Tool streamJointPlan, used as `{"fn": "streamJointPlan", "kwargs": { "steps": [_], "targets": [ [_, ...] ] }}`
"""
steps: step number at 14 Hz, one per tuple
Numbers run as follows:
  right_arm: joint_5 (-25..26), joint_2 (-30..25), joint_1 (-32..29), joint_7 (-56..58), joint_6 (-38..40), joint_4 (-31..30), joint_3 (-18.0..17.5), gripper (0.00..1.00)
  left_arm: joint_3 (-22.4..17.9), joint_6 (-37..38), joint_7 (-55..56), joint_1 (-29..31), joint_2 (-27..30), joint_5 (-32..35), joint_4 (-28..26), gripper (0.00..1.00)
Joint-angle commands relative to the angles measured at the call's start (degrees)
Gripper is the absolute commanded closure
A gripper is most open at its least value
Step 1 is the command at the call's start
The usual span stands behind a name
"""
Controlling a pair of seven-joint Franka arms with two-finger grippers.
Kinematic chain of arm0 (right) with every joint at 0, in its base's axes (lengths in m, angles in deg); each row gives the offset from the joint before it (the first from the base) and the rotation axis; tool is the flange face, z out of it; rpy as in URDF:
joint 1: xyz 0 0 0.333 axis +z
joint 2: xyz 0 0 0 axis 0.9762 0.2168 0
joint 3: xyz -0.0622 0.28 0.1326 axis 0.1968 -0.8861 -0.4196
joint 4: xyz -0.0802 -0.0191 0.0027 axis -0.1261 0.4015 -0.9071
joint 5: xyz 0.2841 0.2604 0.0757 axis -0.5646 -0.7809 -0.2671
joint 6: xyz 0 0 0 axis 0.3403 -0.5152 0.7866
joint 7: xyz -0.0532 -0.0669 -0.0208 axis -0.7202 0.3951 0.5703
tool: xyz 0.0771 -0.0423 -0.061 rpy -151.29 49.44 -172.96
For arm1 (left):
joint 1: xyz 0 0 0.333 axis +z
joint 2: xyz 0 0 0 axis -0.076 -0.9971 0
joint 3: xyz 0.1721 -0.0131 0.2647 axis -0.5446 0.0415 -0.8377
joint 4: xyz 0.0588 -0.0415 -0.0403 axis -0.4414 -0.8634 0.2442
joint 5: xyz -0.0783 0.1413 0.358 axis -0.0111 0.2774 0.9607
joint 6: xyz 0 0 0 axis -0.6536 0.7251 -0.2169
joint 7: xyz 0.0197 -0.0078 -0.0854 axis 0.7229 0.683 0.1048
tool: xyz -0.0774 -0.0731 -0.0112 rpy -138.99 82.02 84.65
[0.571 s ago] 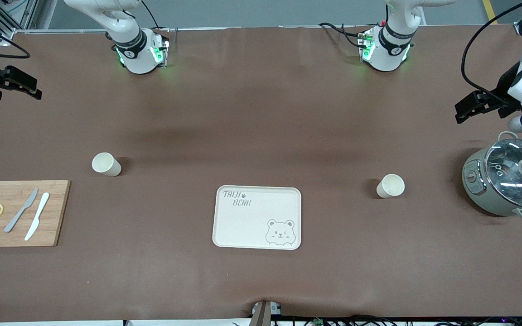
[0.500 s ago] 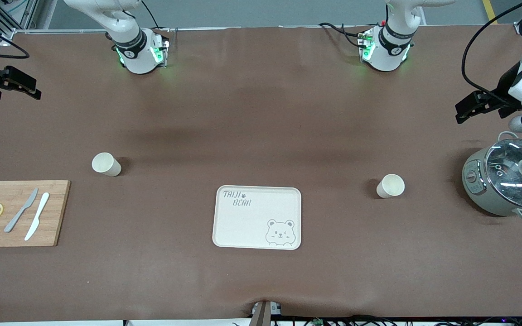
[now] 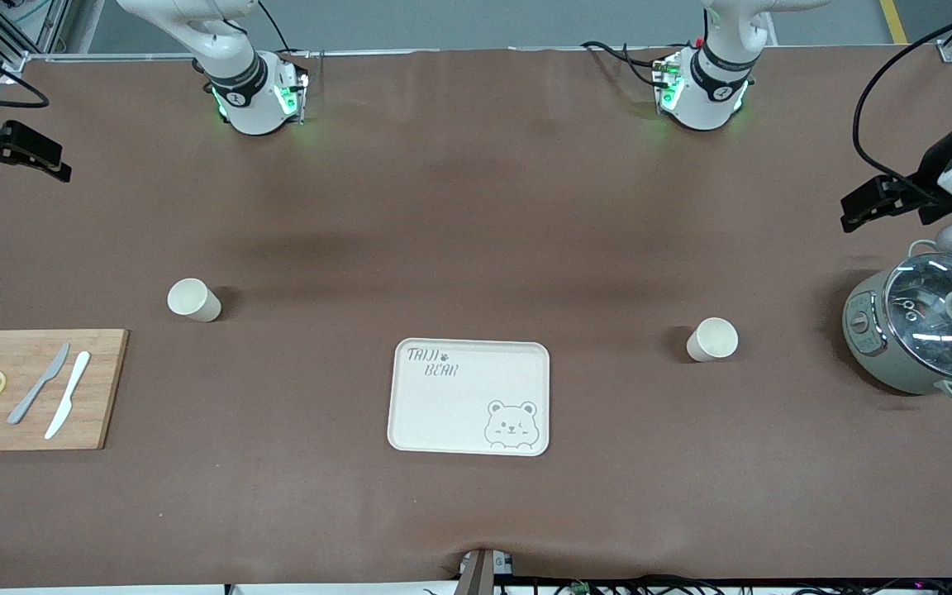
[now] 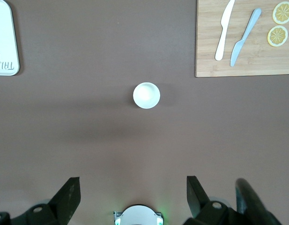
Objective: Place white IKEA cup upright on tray with both arms
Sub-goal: 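Reach the left gripper toward the white cup beside the steel pot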
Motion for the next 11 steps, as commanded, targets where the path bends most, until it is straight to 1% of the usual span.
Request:
{"fn": "streamJointPlan", "kwargs": {
  "steps": [1,3,5,9,11],
  "targets": [
    [-0.7,-0.8,-0.9,-0.5,0.2,-0.8,-0.6,0.00,0.3,-1.2,-0.3,0.0,-2.2,1.5,0.3,0.00],
    [-0.7,-0.8,-0.9,-0.5,0.2,-0.8,-0.6,0.00,0.4,-3.8,-0.2,0.0,-3.1,1.4,0.0,0.00],
    [-0.8,-0.8,-0.9,-0.5,0.2,-0.8,-0.6,0.00,0.4,-5.8,0.2,0.0,-5.7,1.4,-0.1,0.00],
    [-0.8,-0.8,-1.0,-0.5,0.2,-0.8,-0.6,0.00,0.4,-14.7,0.4,0.5,-6.8,0.7,-5.1,0.00],
    [-0.9,-0.8,-1.4,-0.5,0.3,-0.8,-0.6,0.00,0.4,-21.0,0.4,2.0,-7.9,0.5,-9.0,0.00]
  ]
}}
